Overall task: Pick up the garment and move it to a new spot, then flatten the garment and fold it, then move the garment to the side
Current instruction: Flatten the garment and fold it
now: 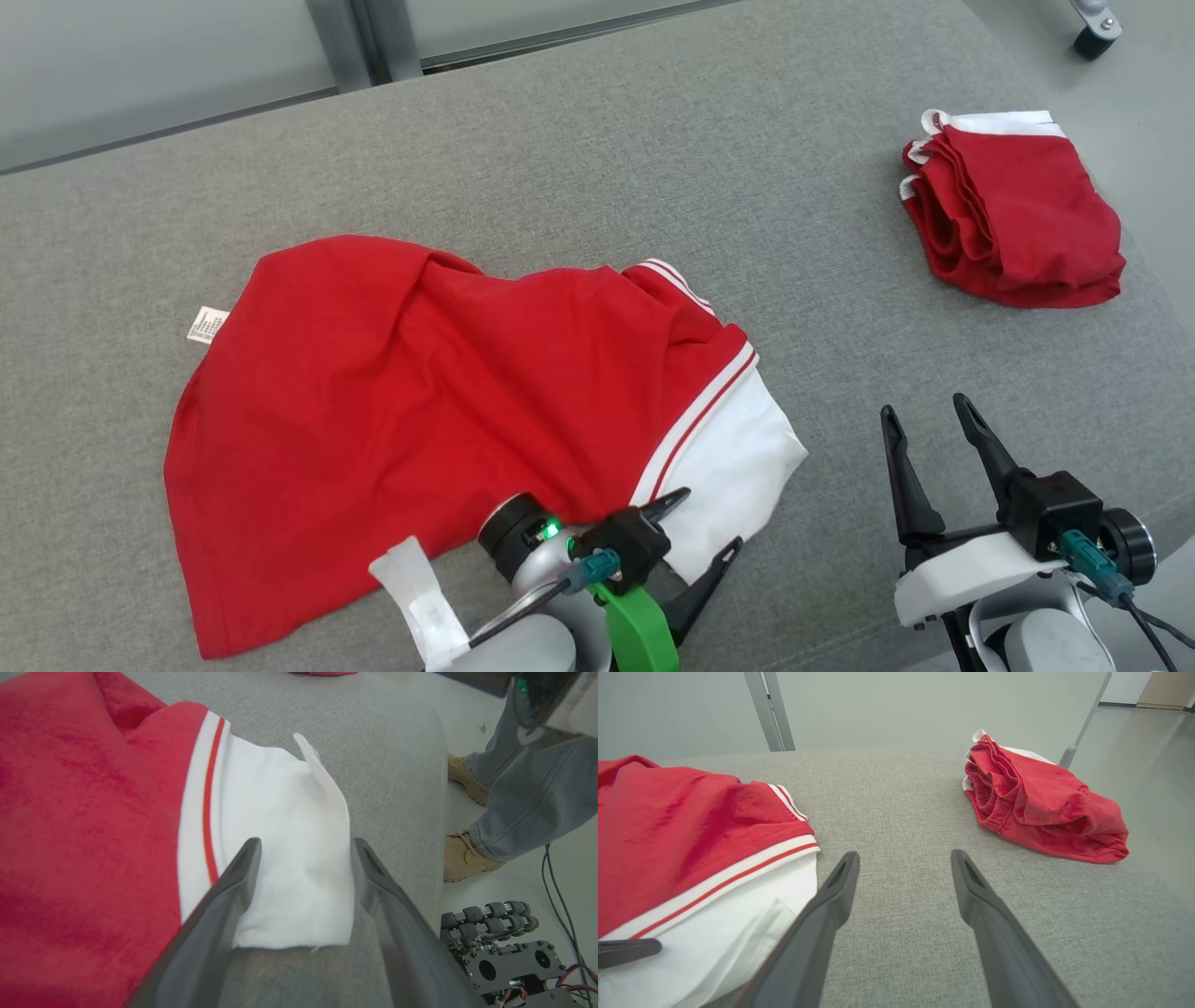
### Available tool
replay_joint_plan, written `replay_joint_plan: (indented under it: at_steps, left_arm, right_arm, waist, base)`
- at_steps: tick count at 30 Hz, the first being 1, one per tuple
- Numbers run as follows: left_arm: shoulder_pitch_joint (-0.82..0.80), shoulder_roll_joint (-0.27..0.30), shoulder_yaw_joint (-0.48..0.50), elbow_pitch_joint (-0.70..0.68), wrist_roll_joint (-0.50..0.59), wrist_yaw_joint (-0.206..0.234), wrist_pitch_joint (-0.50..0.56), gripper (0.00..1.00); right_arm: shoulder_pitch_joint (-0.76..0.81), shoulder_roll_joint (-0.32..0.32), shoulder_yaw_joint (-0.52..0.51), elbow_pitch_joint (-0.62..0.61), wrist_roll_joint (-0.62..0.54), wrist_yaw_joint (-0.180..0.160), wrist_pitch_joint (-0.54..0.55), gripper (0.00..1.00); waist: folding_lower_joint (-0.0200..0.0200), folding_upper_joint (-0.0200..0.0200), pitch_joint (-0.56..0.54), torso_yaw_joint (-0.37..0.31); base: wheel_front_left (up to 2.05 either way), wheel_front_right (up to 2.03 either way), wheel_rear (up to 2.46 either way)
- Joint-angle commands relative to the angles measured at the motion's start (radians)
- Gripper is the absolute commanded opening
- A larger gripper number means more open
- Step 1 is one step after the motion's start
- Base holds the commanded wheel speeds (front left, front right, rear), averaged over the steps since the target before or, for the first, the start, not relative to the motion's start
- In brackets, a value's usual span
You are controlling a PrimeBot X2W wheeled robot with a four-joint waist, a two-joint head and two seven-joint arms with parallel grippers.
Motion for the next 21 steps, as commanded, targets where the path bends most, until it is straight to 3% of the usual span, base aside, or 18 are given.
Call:
replay_joint_plan:
  at_steps: [1, 8, 21]
  left_arm:
    - [0.022, -0.006, 0.024, -0.010, -0.019, -0.004, -0.013, 1.00]
    - [0.092, 0.012, 0.173, -0.150, -0.036, 0.039, -0.027, 1.00]
    - [0.352, 0.167, 0.547, -0.453, 0.064, 0.233, -0.027, 1.00]
  right_arm:
    - [0.008, -0.001, -0.006, -0.004, -0.007, -0.002, 0.000, 1.00]
    - [0.032, -0.001, -0.044, -0.033, -0.031, -0.002, 0.000, 1.00]
    - [0.075, -0.002, -0.096, -0.153, -0.078, -0.002, 0.000, 1.00]
  waist:
    - [0.0000, -0.0001, -0.007, 0.007]
    - [0.0000, -0.0001, -0.032, 0.050]
    - [0.0000, -0.0001, -0.114, 0.176]
  base:
    - [0.00, 0.00, 0.00]
    - [0.00, 0.00, 0.00]
    - [0.00, 0.00, 0.00]
